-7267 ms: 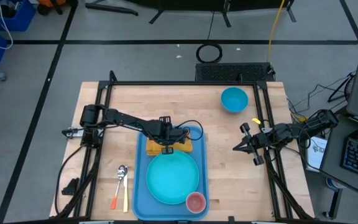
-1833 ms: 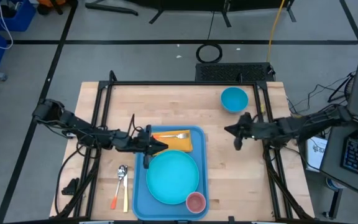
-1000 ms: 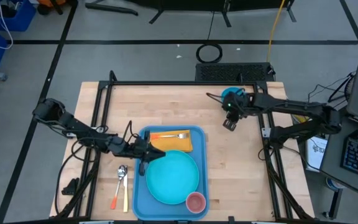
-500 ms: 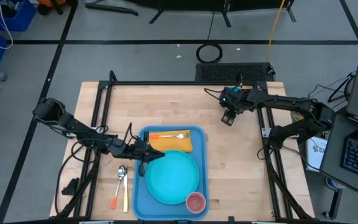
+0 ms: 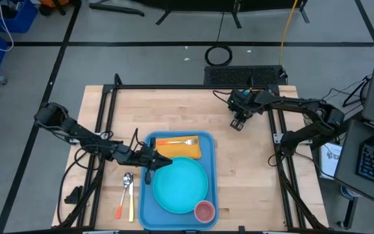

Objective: Set up tray
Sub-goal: Put the blue bowl on the blue plate on the blue serving tray

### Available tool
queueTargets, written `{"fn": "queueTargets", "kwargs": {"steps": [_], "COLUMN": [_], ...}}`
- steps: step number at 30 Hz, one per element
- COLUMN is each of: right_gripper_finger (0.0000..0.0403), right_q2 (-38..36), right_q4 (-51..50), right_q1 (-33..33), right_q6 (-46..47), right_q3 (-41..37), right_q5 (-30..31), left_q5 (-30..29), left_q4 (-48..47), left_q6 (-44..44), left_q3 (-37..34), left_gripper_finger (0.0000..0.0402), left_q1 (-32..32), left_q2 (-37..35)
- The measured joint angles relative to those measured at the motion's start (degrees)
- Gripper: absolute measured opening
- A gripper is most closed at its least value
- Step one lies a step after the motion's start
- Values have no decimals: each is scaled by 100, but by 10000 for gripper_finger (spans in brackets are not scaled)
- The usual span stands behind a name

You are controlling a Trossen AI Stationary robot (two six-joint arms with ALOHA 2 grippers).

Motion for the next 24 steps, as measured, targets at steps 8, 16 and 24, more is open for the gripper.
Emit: {"fn": "queueTargets", "kwargs": {"steps": [8, 16, 24], "right_gripper_finger": [5, 3, 2], "right_q2": [-268, -1118, -1438], "right_q4": [-22, 10, 1207], "right_q1": [393, 1536, 2906], "right_q6": [-240, -383, -251], "right_q3": [0, 0, 71], "right_q5": [352, 471, -91], "left_q5": [1, -10, -205], "left_q4": [-2, 0, 7], "left_q6": [-23, 18, -21], "left_q3": [0, 0, 0], "left_gripper_finger": [16, 7, 35], "left_q1": [-6, -68, -62], "left_q2": [0, 0, 0]}}
